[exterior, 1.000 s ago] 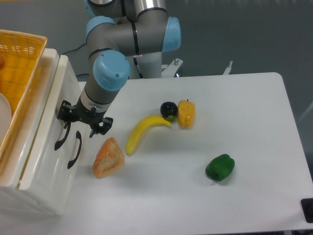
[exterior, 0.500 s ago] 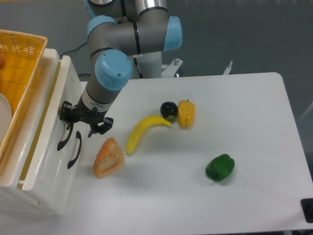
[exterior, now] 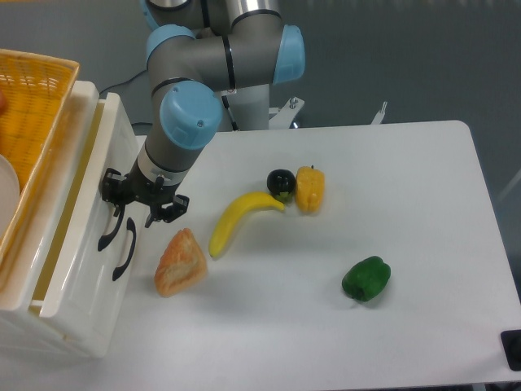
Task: Slide the top white drawer open
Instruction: 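Pull the upper drawer handle outward, sliding the drawer open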
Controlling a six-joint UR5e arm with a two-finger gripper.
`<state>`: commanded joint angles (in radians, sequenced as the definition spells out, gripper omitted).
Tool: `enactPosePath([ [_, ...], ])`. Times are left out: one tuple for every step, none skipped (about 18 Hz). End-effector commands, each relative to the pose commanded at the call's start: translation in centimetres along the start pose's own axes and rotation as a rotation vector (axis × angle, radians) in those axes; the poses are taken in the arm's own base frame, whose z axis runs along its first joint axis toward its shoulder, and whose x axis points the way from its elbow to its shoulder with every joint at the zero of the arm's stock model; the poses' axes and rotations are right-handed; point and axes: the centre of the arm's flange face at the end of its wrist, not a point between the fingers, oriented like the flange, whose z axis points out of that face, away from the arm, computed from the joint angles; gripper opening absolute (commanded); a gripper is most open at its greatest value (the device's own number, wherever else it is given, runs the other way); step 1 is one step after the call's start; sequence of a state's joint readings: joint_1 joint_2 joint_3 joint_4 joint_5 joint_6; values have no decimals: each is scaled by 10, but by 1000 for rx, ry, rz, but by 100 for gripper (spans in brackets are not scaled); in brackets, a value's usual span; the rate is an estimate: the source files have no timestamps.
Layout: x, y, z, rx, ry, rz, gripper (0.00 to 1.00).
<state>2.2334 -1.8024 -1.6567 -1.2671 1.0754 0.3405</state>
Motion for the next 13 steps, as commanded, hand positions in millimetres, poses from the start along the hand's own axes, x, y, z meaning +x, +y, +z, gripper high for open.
enactPosePath([
  [1, 0, -1, 2, 1, 1, 58],
  [1, 1, -3, 4, 2, 0, 56],
  [0, 1, -4, 7, 4, -3, 55],
  [-1, 1, -6, 12, 7, -6, 54],
  [-1, 1, -6, 13, 12, -6, 51],
  [-2, 1, -6, 14, 12, -7, 51],
  [-2, 1, -7, 15, 13, -9, 48],
  [-3, 1, -7, 16, 16, -11, 47],
  [-4, 1, -8, 17, 17, -12, 46],
  [-4, 1, -8, 17, 17, -12, 44],
  [-4, 1, -8, 17, 17, -12, 43],
  [-4, 1, -8, 17, 17, -12, 41],
  [-4, 1, -8, 17, 17, -12, 40],
])
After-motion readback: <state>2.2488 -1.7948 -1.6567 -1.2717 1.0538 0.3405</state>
